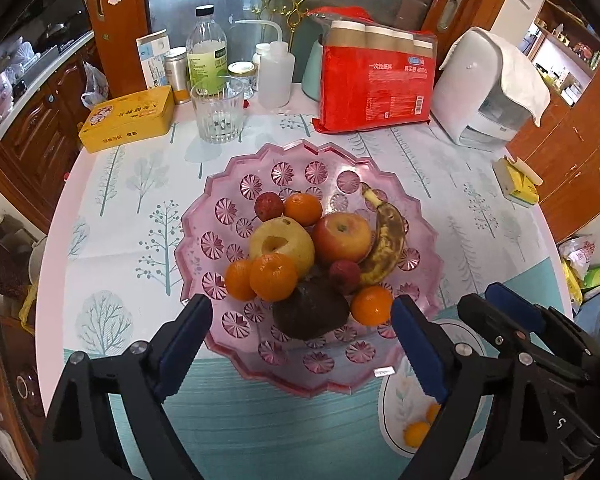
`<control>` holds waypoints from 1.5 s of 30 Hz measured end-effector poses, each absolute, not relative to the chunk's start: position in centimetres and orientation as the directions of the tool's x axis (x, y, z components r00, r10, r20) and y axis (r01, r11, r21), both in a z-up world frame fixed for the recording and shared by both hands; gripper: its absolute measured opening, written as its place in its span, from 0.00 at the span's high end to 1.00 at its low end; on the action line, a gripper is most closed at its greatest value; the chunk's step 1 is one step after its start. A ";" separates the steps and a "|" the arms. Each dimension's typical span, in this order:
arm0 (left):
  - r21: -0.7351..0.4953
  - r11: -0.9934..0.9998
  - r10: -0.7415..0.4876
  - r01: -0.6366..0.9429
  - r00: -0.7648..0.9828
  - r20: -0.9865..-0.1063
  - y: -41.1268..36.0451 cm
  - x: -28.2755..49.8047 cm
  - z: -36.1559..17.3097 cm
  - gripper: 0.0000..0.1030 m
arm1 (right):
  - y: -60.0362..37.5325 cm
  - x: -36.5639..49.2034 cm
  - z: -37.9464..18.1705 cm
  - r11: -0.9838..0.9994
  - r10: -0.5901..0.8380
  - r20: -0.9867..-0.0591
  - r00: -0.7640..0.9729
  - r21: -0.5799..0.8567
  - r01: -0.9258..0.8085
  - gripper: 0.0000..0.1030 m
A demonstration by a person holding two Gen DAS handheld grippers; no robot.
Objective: Organize fruits
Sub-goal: 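Withdraw both tools from the bowl toward the white plate, then close the right tool on an orange on the white plate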
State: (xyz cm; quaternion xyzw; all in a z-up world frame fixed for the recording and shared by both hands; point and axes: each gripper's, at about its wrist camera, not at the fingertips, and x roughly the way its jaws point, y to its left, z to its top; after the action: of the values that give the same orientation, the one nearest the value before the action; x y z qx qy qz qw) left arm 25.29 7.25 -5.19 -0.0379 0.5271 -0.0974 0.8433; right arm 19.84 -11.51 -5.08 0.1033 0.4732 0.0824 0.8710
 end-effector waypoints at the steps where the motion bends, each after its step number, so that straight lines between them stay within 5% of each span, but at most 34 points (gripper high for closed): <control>1: -0.164 0.978 -0.203 0.127 0.429 -0.880 7.2 25.0 -4.9 0.13 | -11.6 19.6 -4.9 0.966 0.237 -0.806 0.542 0.254 -0.045 0.55; 25: -0.144 0.906 -0.329 0.397 0.449 -0.831 0.0 17.4 -0.5 0.13 | -18.4 11.3 -1.2 0.984 0.080 -0.763 0.642 0.163 0.071 0.55; 45: -0.110 0.822 -0.281 0.559 0.230 -0.932 -5.7 11.4 -10.9 0.13 | -20.6 5.6 -10.1 0.964 0.076 -0.864 0.497 0.191 0.184 0.55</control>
State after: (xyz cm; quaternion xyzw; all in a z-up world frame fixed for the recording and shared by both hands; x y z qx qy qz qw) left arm 11.44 -5.72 -10.91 0.1246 0.5582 -0.2711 0.7743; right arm 5.64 -20.59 -10.05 0.1301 0.5003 -0.0316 0.8554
